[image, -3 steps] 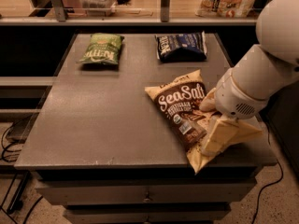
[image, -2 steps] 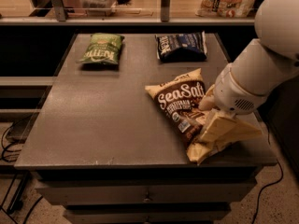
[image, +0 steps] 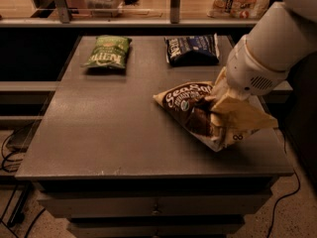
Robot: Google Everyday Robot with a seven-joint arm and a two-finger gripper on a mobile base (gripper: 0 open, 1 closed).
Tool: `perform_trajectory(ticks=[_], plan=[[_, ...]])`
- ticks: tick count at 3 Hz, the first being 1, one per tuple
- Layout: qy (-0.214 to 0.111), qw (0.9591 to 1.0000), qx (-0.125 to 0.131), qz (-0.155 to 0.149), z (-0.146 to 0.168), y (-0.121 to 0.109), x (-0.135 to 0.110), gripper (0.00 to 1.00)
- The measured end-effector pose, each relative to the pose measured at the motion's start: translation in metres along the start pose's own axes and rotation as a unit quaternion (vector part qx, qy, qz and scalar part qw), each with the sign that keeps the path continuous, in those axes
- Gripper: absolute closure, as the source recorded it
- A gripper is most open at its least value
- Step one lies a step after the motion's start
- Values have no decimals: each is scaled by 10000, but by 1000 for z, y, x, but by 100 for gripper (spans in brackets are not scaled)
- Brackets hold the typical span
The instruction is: Move brown chip bag near green jalapeno chip bag
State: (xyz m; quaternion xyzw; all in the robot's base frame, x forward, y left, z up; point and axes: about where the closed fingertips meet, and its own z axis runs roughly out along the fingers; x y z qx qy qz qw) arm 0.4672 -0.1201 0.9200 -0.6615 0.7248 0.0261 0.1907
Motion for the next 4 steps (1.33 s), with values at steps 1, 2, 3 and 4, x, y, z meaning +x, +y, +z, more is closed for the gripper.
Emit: perform_trajectory(ticks=[1,2,3,4], plan=[[-236,9989,313,-238,-32,-27,-31,100],[-461,9959,612,-475,-58,-58,-66,100],[-686,9931,767,-564,-65,-89,-98,100],[-913,9910,814,-536,-45,-116,-117,100]])
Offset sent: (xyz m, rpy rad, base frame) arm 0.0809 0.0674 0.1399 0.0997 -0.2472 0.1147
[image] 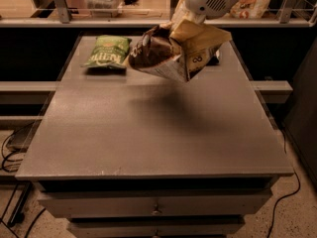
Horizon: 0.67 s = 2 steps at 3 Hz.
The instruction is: Move brown chip bag near green jalapeno chip bag
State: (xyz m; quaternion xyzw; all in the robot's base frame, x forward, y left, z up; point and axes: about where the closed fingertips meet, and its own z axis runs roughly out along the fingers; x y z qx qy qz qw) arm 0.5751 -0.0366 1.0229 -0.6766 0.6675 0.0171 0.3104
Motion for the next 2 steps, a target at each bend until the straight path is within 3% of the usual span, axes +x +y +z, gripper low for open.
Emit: perform_trajectory(ticks=[2], plan=[[-431,9984,281,240,69,-40,2,100]])
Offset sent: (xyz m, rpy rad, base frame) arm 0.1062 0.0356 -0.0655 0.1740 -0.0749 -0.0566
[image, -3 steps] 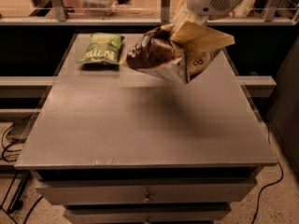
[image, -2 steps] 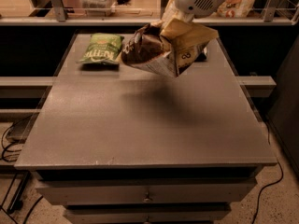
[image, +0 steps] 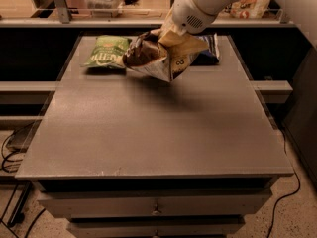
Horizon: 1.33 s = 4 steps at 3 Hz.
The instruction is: Move brown chip bag near green jalapeno chip bag
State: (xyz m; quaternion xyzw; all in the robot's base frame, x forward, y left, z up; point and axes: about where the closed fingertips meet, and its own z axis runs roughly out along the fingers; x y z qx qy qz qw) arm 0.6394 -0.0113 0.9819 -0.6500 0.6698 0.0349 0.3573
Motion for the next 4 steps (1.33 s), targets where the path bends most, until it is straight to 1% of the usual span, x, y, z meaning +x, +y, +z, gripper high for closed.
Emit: perform_trajectory(ticks=[1,2,3,4], plan=[[-322,9995,2,31,27,-13,6,83],[-727,9973,-57,90,48,-23,11,59],[-983,9949,-155,166,57,-29,12,36],[-996,9947,-176,165,60,-28,10,13]])
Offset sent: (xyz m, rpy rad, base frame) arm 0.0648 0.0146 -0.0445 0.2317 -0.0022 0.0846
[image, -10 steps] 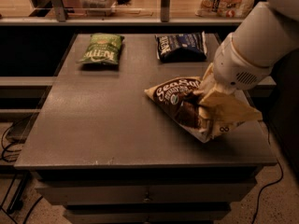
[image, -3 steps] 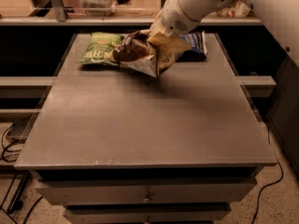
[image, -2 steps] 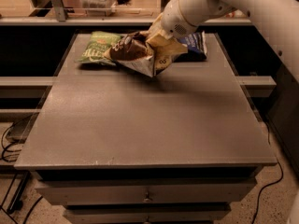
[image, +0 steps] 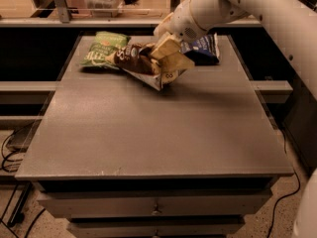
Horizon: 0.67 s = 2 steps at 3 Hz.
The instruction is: Move brown chip bag near green jalapeno chip bag
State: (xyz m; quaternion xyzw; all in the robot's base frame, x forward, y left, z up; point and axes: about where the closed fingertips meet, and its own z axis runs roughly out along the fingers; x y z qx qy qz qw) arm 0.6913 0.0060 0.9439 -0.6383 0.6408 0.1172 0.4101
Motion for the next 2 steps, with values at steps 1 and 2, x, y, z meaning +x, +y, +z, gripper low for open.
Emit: perform_trajectory(ticks=[1,2], plan=[[-4,10000,-19,-3,2,1,-1,0],[-4,10000,-20,-3,2,1,-1,0]])
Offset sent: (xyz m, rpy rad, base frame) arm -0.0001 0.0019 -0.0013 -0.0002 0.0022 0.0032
